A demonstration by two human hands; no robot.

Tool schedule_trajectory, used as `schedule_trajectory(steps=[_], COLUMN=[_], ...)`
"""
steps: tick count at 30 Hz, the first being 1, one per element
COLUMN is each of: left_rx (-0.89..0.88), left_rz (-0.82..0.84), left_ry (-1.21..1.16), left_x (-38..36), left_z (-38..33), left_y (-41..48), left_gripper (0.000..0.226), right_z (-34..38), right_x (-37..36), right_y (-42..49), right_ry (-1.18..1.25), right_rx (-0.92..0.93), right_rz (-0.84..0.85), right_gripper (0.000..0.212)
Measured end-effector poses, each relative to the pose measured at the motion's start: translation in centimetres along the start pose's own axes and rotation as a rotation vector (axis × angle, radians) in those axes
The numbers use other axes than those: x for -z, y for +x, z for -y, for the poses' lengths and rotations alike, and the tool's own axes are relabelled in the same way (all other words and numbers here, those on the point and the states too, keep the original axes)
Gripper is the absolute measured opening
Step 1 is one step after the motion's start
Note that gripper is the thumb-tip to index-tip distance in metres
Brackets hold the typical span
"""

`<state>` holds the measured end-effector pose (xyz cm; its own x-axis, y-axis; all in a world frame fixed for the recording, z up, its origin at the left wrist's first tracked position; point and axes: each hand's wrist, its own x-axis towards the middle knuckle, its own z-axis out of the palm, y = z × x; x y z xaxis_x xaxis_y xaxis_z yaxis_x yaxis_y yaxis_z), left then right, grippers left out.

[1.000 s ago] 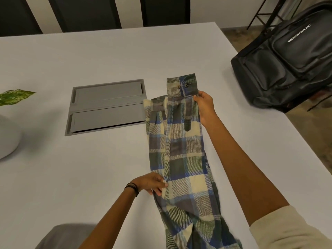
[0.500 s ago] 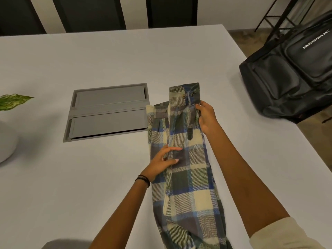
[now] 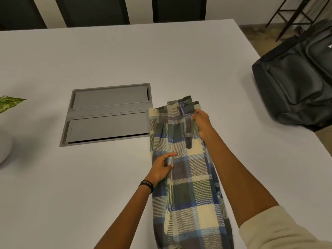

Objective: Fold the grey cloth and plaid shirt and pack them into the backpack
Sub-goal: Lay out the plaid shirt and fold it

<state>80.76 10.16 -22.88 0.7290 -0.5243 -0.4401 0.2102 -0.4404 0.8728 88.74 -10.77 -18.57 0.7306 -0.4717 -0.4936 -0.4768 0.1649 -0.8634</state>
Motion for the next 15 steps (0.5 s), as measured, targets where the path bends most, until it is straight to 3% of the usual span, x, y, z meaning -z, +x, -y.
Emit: schedule_trajectory(steps=[8,15], left_rx=[0.031,-0.053], left_rz=[0.013,-0.067], left_ry=[0.033,0.043], left_x=[0.0,-0.2], left_z=[1.7,0.9], left_y=[1.2,1.5], left_gripper=[0.044,0.042], right_z=[-2.1,-5.5], right_x=[0.0,-0.6], right_y=[1.0,-0.2], right_ry=[-0.185,-0.622], right_rx=[0.112,0.558], right_rz=[0.047,0.050], right_gripper=[0.049,0.053])
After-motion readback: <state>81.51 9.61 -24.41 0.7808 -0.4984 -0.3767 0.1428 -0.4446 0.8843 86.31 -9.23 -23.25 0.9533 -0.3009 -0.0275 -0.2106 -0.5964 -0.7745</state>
